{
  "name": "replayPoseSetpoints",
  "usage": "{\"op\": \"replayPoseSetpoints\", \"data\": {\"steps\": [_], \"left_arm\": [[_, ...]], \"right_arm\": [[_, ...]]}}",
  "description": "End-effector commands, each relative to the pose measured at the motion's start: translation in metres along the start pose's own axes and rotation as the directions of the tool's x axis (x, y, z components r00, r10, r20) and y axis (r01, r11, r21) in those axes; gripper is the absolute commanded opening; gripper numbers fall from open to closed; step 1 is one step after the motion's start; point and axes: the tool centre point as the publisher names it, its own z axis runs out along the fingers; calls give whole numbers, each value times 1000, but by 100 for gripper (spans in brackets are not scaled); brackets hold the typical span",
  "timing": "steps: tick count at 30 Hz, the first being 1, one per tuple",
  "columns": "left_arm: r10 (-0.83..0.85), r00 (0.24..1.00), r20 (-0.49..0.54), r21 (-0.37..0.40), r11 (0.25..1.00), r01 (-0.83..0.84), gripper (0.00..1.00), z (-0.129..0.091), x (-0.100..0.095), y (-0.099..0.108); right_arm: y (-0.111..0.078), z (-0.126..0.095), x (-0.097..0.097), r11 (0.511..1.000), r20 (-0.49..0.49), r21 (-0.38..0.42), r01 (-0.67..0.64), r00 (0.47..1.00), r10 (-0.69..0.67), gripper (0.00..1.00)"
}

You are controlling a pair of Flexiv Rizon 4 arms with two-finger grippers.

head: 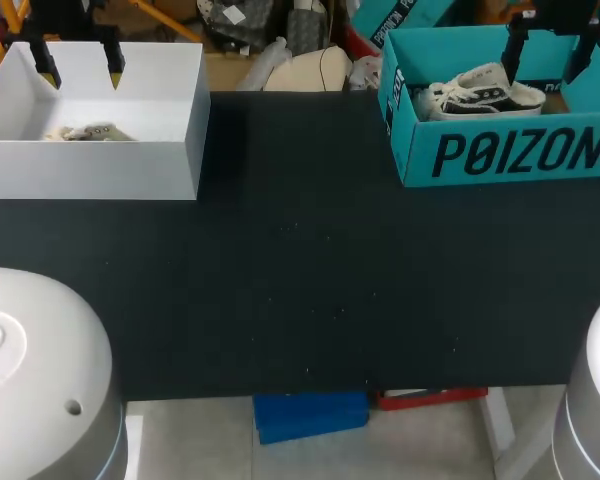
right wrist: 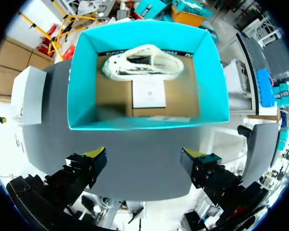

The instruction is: Take the shoe out of the shoebox, open the shoe tongue, remove and reinsert the insole, then place the shoe into the shoebox

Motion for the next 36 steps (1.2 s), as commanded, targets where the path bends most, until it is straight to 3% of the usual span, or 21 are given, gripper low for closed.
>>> {"op": "replayPoseSetpoints", "data": {"steps": [1, 6, 8, 10, 12, 31, 33, 36], "left_arm": [[0, 1000, 0, 0, 1000, 0, 100, 0, 0, 0], [0, 1000, 0, 0, 1000, 0, 100, 0, 0, 0], [0, 1000, 0, 0, 1000, 0, 100, 0, 0, 0], [0, 1000, 0, 0, 1000, 0, 100, 0, 0, 0], [0, 1000, 0, 0, 1000, 0, 100, 0, 0, 0], [0, 1000, 0, 0, 1000, 0, 100, 0, 0, 0], [0, 1000, 0, 0, 1000, 0, 100, 0, 0, 0], [0, 1000, 0, 0, 1000, 0, 100, 0, 0, 0]], "right_arm": [[0, 0, 0, 1000, 0, 0, 0, 1000, 0, 100], [0, 0, 0, 1000, 0, 0, 0, 1000, 0, 100], [6, -10, 0, 965, 74, -69, 254, 966, -249, 100], [6, -16, -2, 845, 90, -108, 524, 852, -516, 100], [-5, -21, 4, 566, 132, -135, 813, 581, -803, 100], [-5, -21, 4, 566, 132, -135, 813, 581, -803, 100], [14, -21, 14, 437, 152, -122, 891, 452, -879, 100], [43, -17, 22, 307, 153, -82, 948, 317, -936, 100]]}}
